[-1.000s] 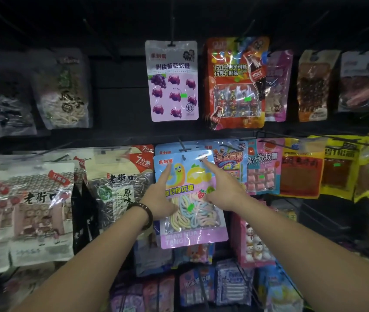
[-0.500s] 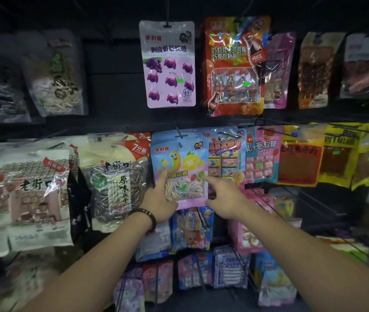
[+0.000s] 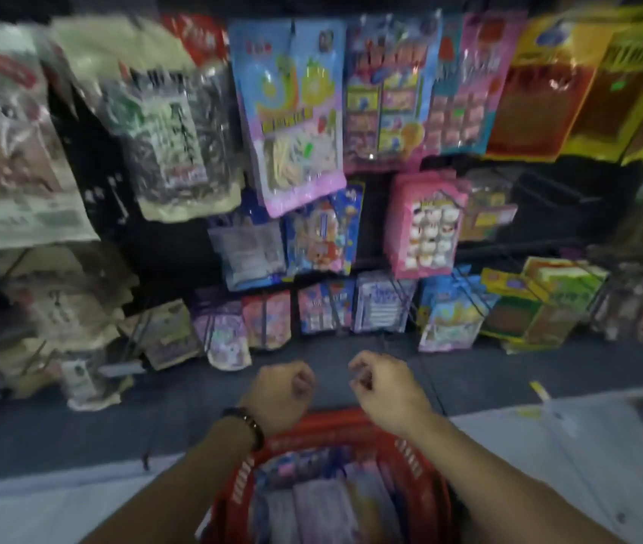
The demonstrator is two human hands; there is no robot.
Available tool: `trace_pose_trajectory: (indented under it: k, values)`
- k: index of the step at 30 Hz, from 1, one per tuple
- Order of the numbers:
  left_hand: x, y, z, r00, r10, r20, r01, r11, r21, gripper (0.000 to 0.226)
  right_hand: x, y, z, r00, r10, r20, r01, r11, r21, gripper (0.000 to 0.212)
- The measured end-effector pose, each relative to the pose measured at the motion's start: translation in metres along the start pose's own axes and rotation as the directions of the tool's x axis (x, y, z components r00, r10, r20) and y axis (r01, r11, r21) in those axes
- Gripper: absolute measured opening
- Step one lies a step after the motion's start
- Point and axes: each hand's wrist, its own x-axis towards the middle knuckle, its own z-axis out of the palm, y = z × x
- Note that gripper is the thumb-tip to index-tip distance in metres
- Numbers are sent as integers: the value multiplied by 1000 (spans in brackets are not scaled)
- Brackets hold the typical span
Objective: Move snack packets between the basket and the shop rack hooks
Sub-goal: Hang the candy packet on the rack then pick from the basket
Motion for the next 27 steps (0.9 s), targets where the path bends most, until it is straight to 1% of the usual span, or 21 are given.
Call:
trace_pose_trajectory:
  k: [1,3,5,6,7,8,9,10,12,13,15,17,18,19,20,21,23,24,25,26,27]
  values:
    - [-11,-11,21,996,-52,74,50,998,29,20,-9,12,20,998,48,46,-49,999,6,17]
    - [-33,-32,61,958,-154,241,147,988,49,14,-30,37,61,974,162,160,-169,985,30,15]
    - [-49,-54,99,914,-222,339,212,975,67,16,-45,69,101,931,263,255,-276,961,13,8]
    - [-54,-67,119,890,-266,370,255,964,81,25,-52,83,117,908,299,293,-310,951,-7,6]
    - [-57,-80,138,856,-308,416,284,951,121,38,-58,93,128,888,327,324,-344,939,-6,8]
    - [-60,-89,153,823,-355,444,328,934,139,44,-65,96,135,865,354,356,-381,924,7,12]
    - [-63,-99,168,786,-405,467,383,912,146,42,-72,101,141,837,380,395,-419,908,14,16]
    - [-65,-106,180,768,-433,473,410,899,156,41,-79,105,148,813,401,422,-440,898,-4,24]
    - [-65,-117,204,717,-473,512,453,875,173,53,-91,122,167,754,434,492,-490,872,-19,51]
    - [-64,-119,214,693,-498,521,477,859,185,57,-97,129,175,723,460,515,-542,840,10,53]
    - [-59,-126,238,643,-559,523,541,816,206,58,-105,146,191,667,519,535,-618,786,8,42]
    - [-59,-135,260,630,-609,483,601,775,193,58,-104,156,203,649,545,531,-647,762,8,42]
    - [-61,-144,272,632,-640,436,637,750,176,53,-101,155,205,644,544,537,-655,755,22,41]
    - [-62,-156,285,610,-689,391,691,704,163,47,-98,158,209,644,542,540,-668,742,52,39]
    - [-65,-179,309,584,-738,339,745,653,138,48,-94,158,211,640,550,536,-685,725,74,37]
    - [-70,-206,334,538,-782,315,799,592,105,61,-90,160,213,641,557,528,-700,707,104,35]
    - [-77,-231,361,476,-821,315,847,524,89,90,-87,164,217,624,583,521,-732,668,129,32]
    - [-80,-231,365,452,-825,339,865,499,60,93,-87,164,218,615,600,512,-741,661,116,33]
    - [-80,-232,370,440,-820,367,879,476,11,89,-87,167,220,616,609,500,-736,671,89,39]
    - [-78,-207,352,459,-802,383,874,485,-31,85,-88,168,221,609,622,492,-726,687,30,45]
    - [-77,-198,346,474,-790,389,868,494,-54,86,-89,171,224,598,629,497,-717,696,-17,48]
